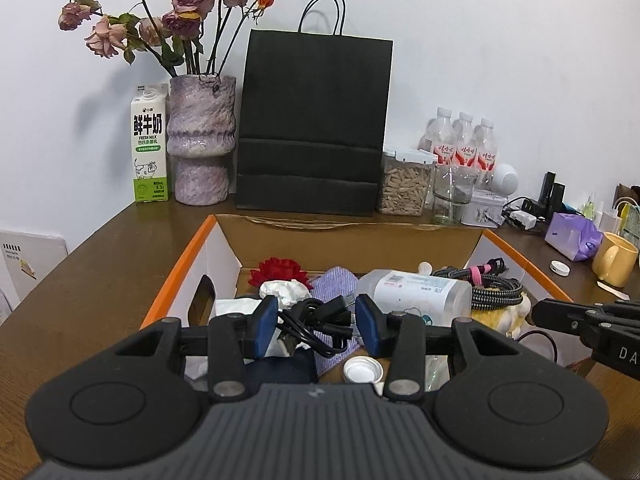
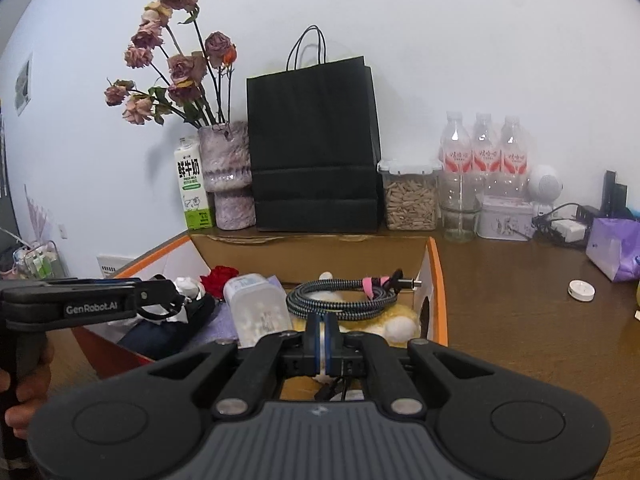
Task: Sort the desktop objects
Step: 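Carry the black cable over the box with both grippers, then open both grippers to release the black cable into the box, then withdraw both tools from the box toward the yellow block and orange item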
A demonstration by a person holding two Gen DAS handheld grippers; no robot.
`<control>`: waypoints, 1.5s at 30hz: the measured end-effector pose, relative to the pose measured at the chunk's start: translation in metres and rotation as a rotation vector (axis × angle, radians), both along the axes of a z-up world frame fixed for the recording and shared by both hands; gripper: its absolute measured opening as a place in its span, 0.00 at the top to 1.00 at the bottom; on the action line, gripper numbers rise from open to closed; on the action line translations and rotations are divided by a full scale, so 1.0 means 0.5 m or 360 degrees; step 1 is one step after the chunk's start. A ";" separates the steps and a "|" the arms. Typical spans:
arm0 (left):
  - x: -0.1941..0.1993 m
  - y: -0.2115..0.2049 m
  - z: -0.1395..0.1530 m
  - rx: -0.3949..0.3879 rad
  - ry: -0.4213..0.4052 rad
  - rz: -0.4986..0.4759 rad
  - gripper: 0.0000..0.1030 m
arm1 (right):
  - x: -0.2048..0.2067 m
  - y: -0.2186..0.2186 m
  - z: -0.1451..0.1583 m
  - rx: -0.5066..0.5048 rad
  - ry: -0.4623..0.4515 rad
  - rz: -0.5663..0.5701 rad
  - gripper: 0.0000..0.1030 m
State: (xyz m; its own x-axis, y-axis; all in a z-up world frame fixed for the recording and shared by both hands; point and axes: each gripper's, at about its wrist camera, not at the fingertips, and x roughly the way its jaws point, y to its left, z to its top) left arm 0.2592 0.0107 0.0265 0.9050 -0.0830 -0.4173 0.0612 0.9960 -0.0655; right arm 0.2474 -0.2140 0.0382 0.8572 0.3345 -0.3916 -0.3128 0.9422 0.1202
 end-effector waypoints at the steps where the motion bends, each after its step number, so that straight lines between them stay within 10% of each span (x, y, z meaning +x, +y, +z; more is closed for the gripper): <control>1: -0.002 -0.002 0.000 0.0012 -0.0002 0.0002 0.56 | -0.001 0.000 -0.001 0.0008 0.0001 -0.0001 0.92; 3: -0.006 -0.010 0.002 0.0053 -0.0028 0.0016 0.45 | -0.003 0.003 -0.002 -0.0008 -0.0005 -0.0023 0.67; 5: -0.015 -0.015 0.005 0.0087 -0.0075 0.0044 0.08 | -0.008 0.005 -0.002 -0.0021 -0.0023 -0.0046 0.42; 9: -0.032 -0.020 0.014 0.0135 -0.0183 0.0103 0.00 | -0.016 0.005 0.001 -0.0012 -0.0072 -0.0057 0.12; 45: -0.119 0.036 0.005 0.0137 -0.0189 0.0168 0.00 | -0.138 0.081 -0.013 -0.0179 -0.0129 -0.0055 0.04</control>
